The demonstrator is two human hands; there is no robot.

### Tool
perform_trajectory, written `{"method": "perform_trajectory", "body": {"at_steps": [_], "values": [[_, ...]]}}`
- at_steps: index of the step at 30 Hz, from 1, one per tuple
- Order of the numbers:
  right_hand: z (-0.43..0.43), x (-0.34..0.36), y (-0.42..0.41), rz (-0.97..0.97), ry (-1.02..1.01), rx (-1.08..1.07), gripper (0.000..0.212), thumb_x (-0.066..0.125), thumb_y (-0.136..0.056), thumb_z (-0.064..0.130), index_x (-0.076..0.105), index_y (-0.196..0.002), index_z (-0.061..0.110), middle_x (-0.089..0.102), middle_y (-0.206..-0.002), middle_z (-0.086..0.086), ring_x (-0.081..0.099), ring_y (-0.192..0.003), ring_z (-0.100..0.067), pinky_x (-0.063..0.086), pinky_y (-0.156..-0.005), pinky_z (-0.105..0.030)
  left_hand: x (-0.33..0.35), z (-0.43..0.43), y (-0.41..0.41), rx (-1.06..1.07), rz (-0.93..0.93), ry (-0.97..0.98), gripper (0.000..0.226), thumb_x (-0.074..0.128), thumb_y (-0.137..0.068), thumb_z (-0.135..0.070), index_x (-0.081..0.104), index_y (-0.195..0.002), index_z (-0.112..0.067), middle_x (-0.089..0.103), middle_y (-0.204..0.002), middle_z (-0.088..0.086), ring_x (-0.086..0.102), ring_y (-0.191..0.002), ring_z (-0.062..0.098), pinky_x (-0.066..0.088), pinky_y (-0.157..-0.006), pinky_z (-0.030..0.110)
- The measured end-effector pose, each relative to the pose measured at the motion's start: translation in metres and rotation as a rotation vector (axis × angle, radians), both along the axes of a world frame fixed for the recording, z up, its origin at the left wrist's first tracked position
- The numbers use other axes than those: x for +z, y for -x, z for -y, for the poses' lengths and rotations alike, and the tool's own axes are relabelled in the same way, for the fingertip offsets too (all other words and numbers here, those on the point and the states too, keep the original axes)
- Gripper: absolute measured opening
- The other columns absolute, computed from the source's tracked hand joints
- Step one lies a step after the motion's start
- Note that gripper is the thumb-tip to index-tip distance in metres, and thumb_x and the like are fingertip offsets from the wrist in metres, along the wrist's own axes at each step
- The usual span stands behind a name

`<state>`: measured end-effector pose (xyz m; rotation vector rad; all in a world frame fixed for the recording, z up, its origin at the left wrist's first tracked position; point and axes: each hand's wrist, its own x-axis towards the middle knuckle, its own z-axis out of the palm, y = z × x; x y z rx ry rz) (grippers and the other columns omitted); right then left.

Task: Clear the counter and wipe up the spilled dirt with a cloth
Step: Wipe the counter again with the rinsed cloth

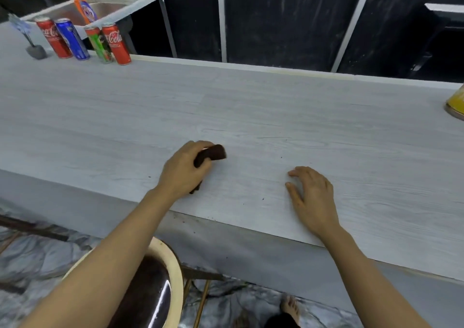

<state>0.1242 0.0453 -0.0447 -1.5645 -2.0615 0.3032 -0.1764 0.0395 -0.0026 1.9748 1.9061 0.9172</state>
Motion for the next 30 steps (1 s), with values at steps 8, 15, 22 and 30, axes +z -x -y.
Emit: {"method": "perform_trajectory", "body": {"at_steps": [8, 15, 22, 30], "values": [[0.0, -0.002, 0.008, 0.131, -0.021, -0.011, 0.036, 0.036, -0.097, 0.029, 0.055, -0.124, 0.014, 0.053, -0.13, -0.004, 0.044, -0.126, -0.023, 0.024, -0.112, -0.046, -0.044, 0.048, 0.067, 0.339, -0.366, 0.273, 0.062, 0.014, -0.101, -0.048, 0.012, -0.154, -0.015, 0.008, -0.162, 0.002, 0.003, -0.149, 0.019, -0.002, -0.12, 0.04], [-0.005, 0.0, -0.006, -0.129, 0.019, 0.083, 0.025, 0.049, -0.095, 0.017, 0.058, -0.118, 0.013, 0.056, -0.127, -0.005, 0.048, -0.121, -0.026, 0.031, -0.106, -0.039, -0.045, 0.061, -0.121, 0.332, -0.321, 0.19, 0.058, 0.012, -0.101, -0.039, 0.024, -0.151, -0.012, 0.023, -0.159, 0.005, 0.017, -0.147, 0.021, 0.006, -0.121, 0.038], [-0.009, 0.012, -0.063, -0.066, -0.011, 0.019, 0.029, 0.05, -0.094, 0.01, 0.056, -0.122, 0.008, 0.055, -0.129, -0.011, 0.048, -0.122, -0.031, 0.033, -0.103, -0.045, -0.044, 0.075, -0.163, 0.041, -0.397, 0.119, 0.057, 0.021, -0.098, -0.04, 0.037, -0.147, -0.017, 0.034, -0.154, 0.001, 0.033, -0.142, 0.017, 0.025, -0.112, 0.039], [-0.007, 0.005, -0.096, 0.22, 0.174, 0.012, 0.053, 0.026, -0.102, 0.039, 0.028, -0.148, 0.015, 0.019, -0.158, -0.006, 0.01, -0.147, -0.023, -0.001, -0.116, -0.048, -0.034, 0.037, -0.107, 0.577, -0.307, 0.335, 0.061, 0.015, -0.101, -0.045, 0.012, -0.153, -0.013, 0.011, -0.161, 0.008, 0.008, -0.148, 0.026, 0.009, -0.118, 0.047]]}}
